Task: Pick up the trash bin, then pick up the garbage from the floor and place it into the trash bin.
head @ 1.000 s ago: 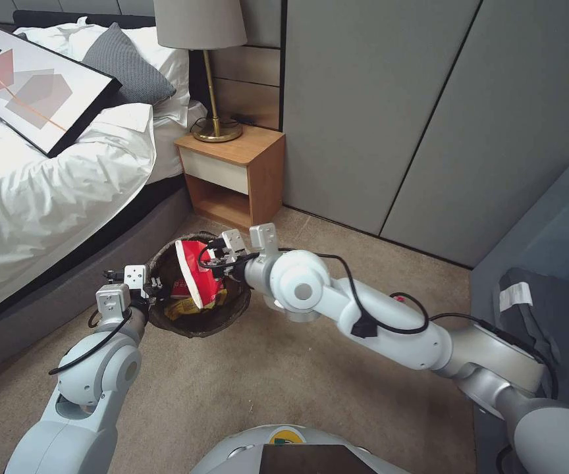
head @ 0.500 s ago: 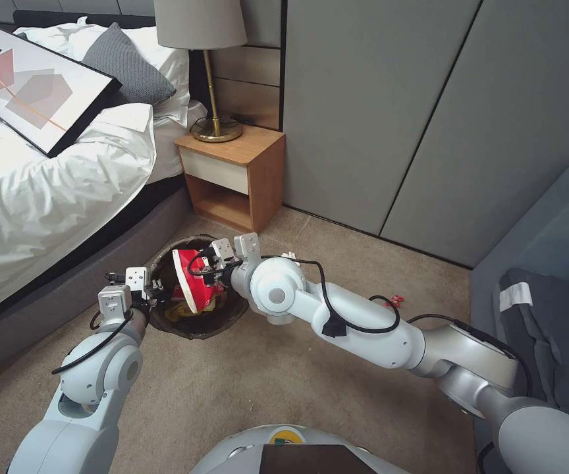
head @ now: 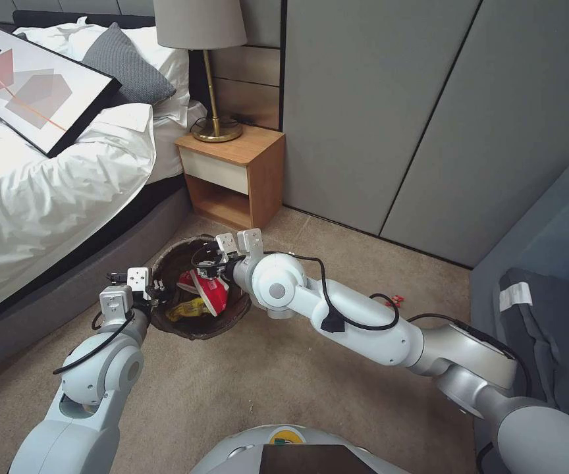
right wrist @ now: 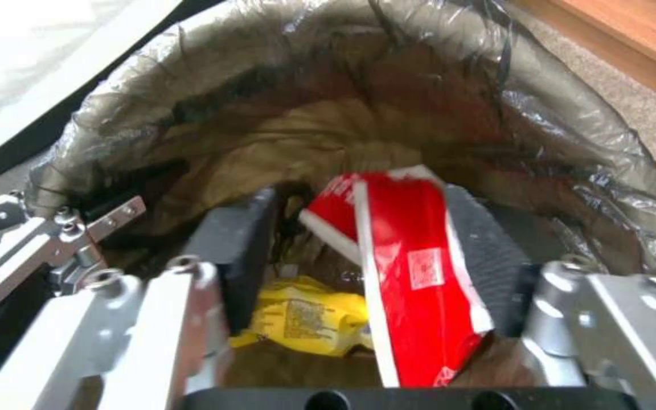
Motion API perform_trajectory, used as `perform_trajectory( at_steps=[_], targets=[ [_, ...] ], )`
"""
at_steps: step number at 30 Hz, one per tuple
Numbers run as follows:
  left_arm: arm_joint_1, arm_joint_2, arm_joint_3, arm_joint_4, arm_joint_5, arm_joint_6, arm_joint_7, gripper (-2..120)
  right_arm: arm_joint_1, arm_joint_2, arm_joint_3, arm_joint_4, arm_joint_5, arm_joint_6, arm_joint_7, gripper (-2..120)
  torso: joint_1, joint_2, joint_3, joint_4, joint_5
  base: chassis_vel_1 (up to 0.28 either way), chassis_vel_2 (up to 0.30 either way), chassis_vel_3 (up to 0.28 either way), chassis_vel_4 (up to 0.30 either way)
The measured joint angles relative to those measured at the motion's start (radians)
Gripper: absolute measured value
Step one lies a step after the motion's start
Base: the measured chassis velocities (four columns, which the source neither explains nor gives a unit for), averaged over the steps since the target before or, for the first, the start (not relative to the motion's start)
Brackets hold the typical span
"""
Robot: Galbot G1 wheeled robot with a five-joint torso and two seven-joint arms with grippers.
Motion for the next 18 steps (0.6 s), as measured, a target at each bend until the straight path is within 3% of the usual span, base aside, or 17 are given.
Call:
perform_trajectory(
  at_steps=[5,9,12,15,18],
  targets=[
    [0.001,0.001,-0.001,-0.003,0.000,0.000,0.000,0,0.000,0.003,0.000,0.008,0.002,0.000,0.000,73,0.000,0.000,0.000,0.0000,0.0000,0.000,0.000,0.000,0.000],
    [0.004,0.000,-0.005,-0.011,-0.002,0.000,0.001,0,0.023,-0.010,0.024,0.060,0.012,0.003,0.011,94,0.000,0.000,0.000,0.0002,0.0000,0.000,0.000,0.000,0.000],
    [0.005,0.000,-0.007,-0.014,-0.003,0.000,0.002,0,0.034,-0.023,0.042,0.084,0.015,0.003,0.016,97,0.000,0.000,0.000,0.0001,0.0000,0.000,0.000,0.000,0.000],
    [0.006,0.000,-0.012,-0.022,-0.008,0.000,0.002,0,0.063,-0.082,0.108,0.139,0.017,0.003,0.019,100,0.000,0.000,0.000,0.0003,0.0002,0.000,0.000,0.000,0.000],
    [0.007,-0.001,-0.014,-0.031,-0.011,0.000,0.005,0,0.080,-0.198,0.211,0.192,0.001,0.007,-0.011,100,0.000,0.000,0.000,0.0001,0.0002,0.000,0.000,0.000,0.000]
  ],
)
